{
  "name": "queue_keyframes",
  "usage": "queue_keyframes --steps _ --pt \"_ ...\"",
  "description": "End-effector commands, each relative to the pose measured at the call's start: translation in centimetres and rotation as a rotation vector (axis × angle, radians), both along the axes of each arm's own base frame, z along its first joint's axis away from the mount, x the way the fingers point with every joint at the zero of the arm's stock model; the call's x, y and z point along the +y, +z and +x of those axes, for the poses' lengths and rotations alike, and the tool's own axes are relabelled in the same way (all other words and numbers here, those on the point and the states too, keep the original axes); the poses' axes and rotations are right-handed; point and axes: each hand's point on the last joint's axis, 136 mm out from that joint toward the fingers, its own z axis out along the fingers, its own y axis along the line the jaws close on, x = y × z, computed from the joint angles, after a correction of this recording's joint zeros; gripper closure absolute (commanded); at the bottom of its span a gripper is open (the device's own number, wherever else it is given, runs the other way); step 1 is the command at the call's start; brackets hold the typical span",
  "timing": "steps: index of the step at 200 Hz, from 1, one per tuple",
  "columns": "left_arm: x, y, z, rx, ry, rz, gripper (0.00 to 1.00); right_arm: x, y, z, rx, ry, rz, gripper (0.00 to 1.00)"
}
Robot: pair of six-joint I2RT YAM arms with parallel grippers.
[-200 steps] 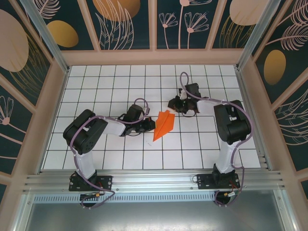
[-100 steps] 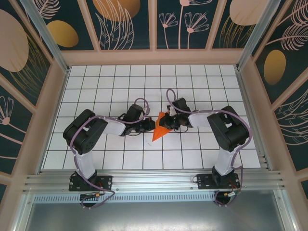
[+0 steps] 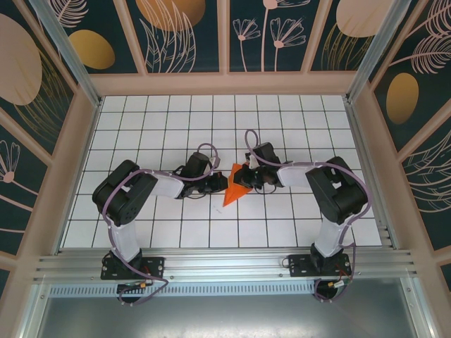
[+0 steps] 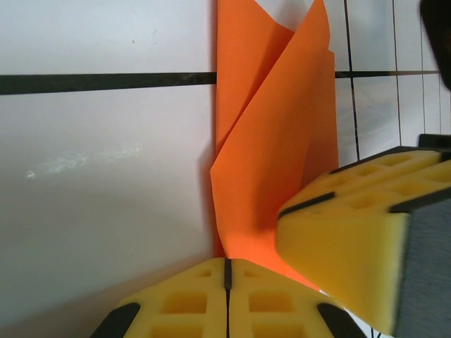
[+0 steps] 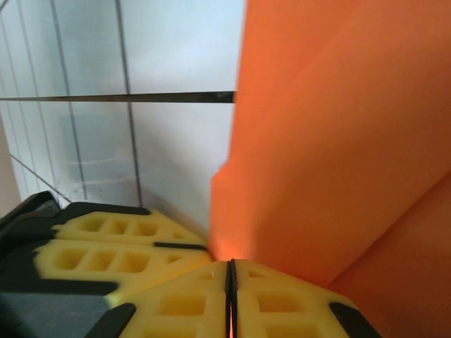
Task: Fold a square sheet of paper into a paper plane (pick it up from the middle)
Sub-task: Fourth fold the wing at the center of the table.
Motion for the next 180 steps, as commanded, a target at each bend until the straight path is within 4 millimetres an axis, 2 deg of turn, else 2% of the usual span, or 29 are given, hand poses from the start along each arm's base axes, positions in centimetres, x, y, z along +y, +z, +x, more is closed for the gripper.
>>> queue_keyframes --steps 1,65,91,115,140,148,156,180 --pt "5.5 -8.1 -2.3 0.131 0.071 0.295 0.92 0.7 1.4 -0.9 -0.015 0.014 0.031 0.89" --pt "5.6 -7.2 -2.0 0.118 0.1 0.284 0.9 -1.1 -3.3 -2.0 0.066 -0.048 -0.072 0.91" --pt "5.5 -5.5 -1.5 0.087 0.123 0.262 0.8 -1.4 -4.0 -2.2 0.071 -0.042 -0.095 0.91" --pt "5.7 -3.3 -0.7 0.038 0.159 0.247 0.71 -0.8 -2.5 -1.9 0.037 -0.018 -0.069 0.91" --pt "6.7 -0.8 0.3 -0.023 0.243 0.25 0.62 0.1 -0.2 -1.7 -0.003 0.013 -0.027 0.91" --pt "7.2 -0.7 0.4 -0.031 0.263 0.264 0.61 0.4 0.4 -1.7 -0.009 0.019 -0.013 0.9" --pt "7.4 0.5 0.8 -0.061 0.284 0.26 0.61 0.7 0.8 -1.8 -0.015 0.026 -0.003 0.9" --pt "8.4 1.2 1.0 -0.083 0.321 0.288 0.62 1.4 1.5 -2.1 -0.023 0.037 0.015 0.9"
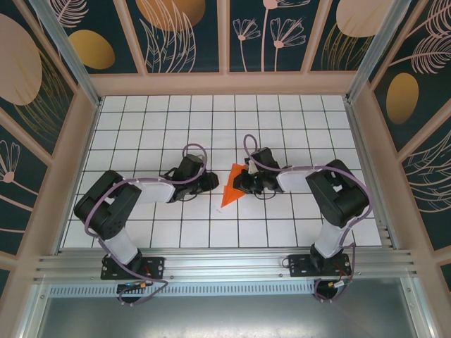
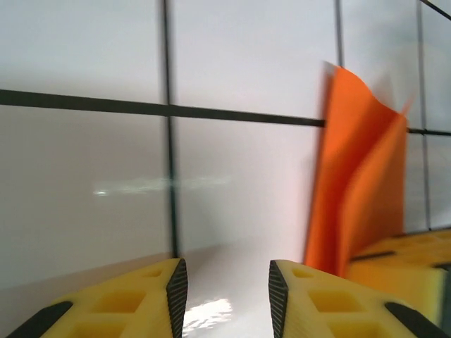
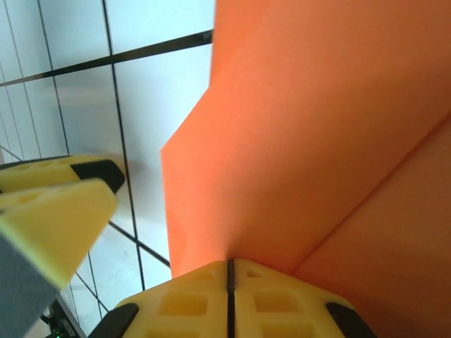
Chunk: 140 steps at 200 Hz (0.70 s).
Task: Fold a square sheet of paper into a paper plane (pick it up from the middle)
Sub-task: Fourth fold the wing at the center of the table.
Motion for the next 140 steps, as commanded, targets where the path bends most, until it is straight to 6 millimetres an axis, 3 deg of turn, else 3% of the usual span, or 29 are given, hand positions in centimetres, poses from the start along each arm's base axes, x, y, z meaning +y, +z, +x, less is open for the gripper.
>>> queue_keyframes --steps 1,35,62,94,114,140 --pt "2.7 -0.3 0.1 -0.004 0.09 0.098 0.62 1.3 2.3 -0.2 -0.045 0.035 0.033 0.9" --pt "2.6 -0.2 0.1 -0.005 0.085 0.102 0.64 1.8 1.6 -0.8 -0.028 0.032 0.029 0.9" --pt "1.7 0.0 -0.1 -0.004 0.042 0.066 0.7 1.9 0.9 -0.8 -0.02 0.034 0.014 0.9" --pt "0.9 0.1 -0.5 -0.001 -0.008 0.034 0.72 0.7 0.5 -0.5 -0.025 0.001 -0.056 0.9" --pt "-0.5 0.9 -0.9 -0.014 -0.073 -0.035 0.73 1.2 1.6 -0.5 -0.046 0.016 -0.031 0.9" --pt "-2.9 2.7 -1.9 -0.03 -0.195 -0.159 0.73 1.0 1.3 0.0 -0.05 0.004 -0.041 0.9"
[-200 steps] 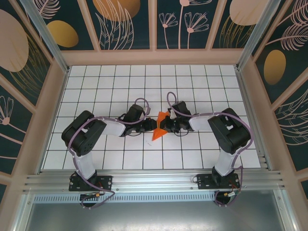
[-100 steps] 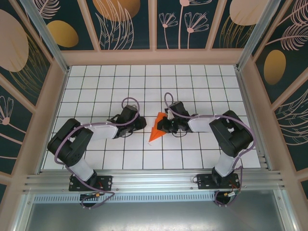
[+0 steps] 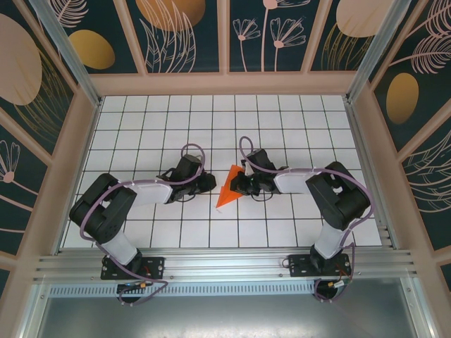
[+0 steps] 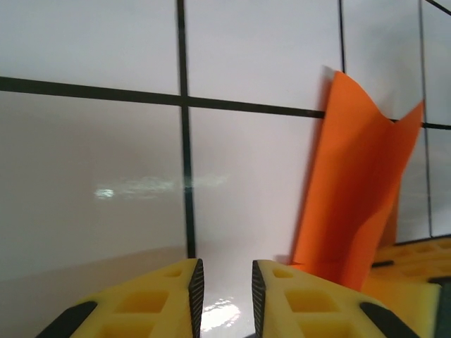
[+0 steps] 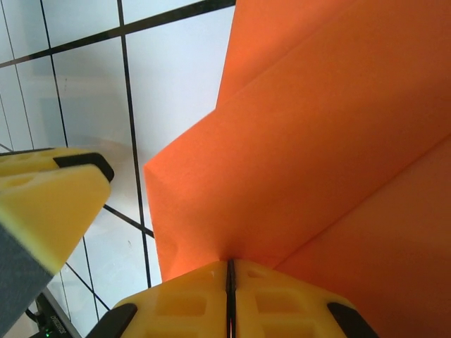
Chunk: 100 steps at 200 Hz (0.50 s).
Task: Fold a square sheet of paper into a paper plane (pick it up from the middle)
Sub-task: Fourth fold the wing at the center of the table.
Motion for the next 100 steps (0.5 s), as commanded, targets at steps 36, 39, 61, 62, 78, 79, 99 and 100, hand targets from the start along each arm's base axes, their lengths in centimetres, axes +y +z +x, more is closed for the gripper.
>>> queue_keyframes --steps 36,39,61,62,78,79,99,100 --pt "-3.8 2.8 -2.8 -0.006 -0.248 -0.214 0.89 0.7 0.8 1.1 -0.031 -0.009 0.007 0.9" --pt "-3.8 2.9 -2.9 -0.006 -0.251 -0.22 0.9 0.7 0.7 1.1 -0.029 -0.01 0.007 0.9" --pt "-4.7 3.9 -4.0 0.002 -0.3 -0.303 0.96 0.6 0.6 1.2 -0.028 -0.015 -0.002 0.9" --pt "-4.8 3.9 -4.1 0.003 -0.302 -0.306 0.97 0.6 0.6 1.2 -0.029 -0.015 -0.001 0.9" --pt "-5.5 3.7 -4.6 0.028 -0.335 -0.326 0.97 0.6 0.4 1.1 -0.024 -0.012 -0.002 0.9" --pt "-5.6 3.7 -4.6 0.028 -0.336 -0.326 0.97 0.6 0.5 1.2 -0.026 -0.012 -0.002 0.9" --pt "-5.5 2.6 -4.3 0.04 -0.318 -0.294 0.98 0.6 0.4 1.1 -0.024 -0.014 -0.006 0.9" --pt "-5.5 2.6 -4.2 0.04 -0.317 -0.293 0.98 0.6 0.4 1.1 -0.023 -0.014 -0.006 0.9"
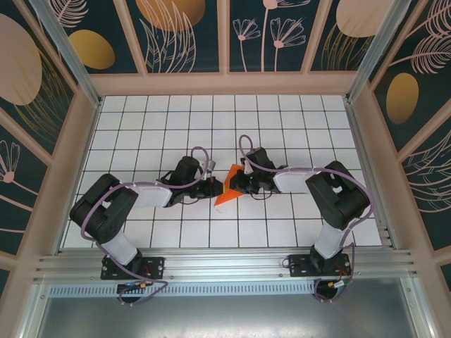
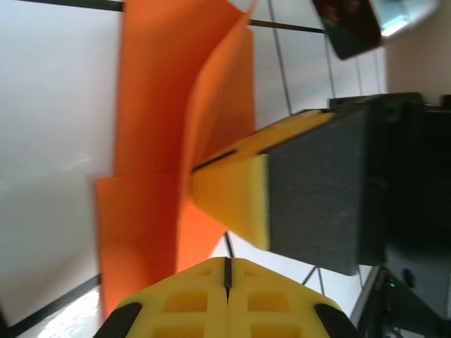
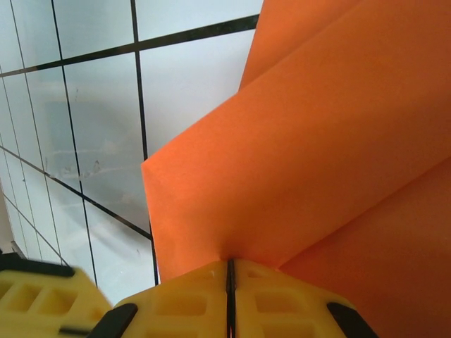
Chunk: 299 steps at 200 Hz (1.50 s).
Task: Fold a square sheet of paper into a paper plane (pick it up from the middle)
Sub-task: Fourth fold the wing at the center of the table.
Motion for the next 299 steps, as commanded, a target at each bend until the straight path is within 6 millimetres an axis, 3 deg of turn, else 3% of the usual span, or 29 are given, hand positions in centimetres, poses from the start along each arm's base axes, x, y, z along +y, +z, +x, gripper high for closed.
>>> queue_keyframes --steps 1,16,21,82,134,220,269,299 --pt "-1.1 0.1 -0.2 0.001 -0.04 -0.035 0.98 0.2 0.0 0.6 -0.011 -0.011 -0.011 0.9" --pt "-1.1 0.0 0.3 -0.003 -0.026 -0.028 0.98 0.1 -0.2 0.6 -0.008 -0.011 -0.019 0.9" --pt "-1.1 -1.1 0.2 0.02 -0.029 -0.011 0.98 0.1 -0.2 0.5 -0.008 -0.012 -0.018 0.9" --pt "-0.3 -4.2 0.8 0.048 0.015 0.076 1.0 0.1 -0.2 0.5 -0.007 -0.01 -0.021 0.9" --pt "0.5 -5.7 0.0 0.075 0.019 0.114 1.0 1.6 2.3 0.9 -0.042 0.019 0.069 0.9" --pt "0.8 -6.4 0.0 0.09 0.013 0.156 1.0 0.7 -3.1 0.4 0.053 -0.021 0.029 0.91" --pt "1.9 -7.9 -0.6 0.117 0.016 0.23 1.0 0.3 -0.8 2.2 0.003 -0.03 0.047 0.9" --pt "2.2 -8.4 -0.7 0.128 0.018 0.247 1.0 -0.8 -0.8 3.7 -0.004 -0.052 0.043 0.89"
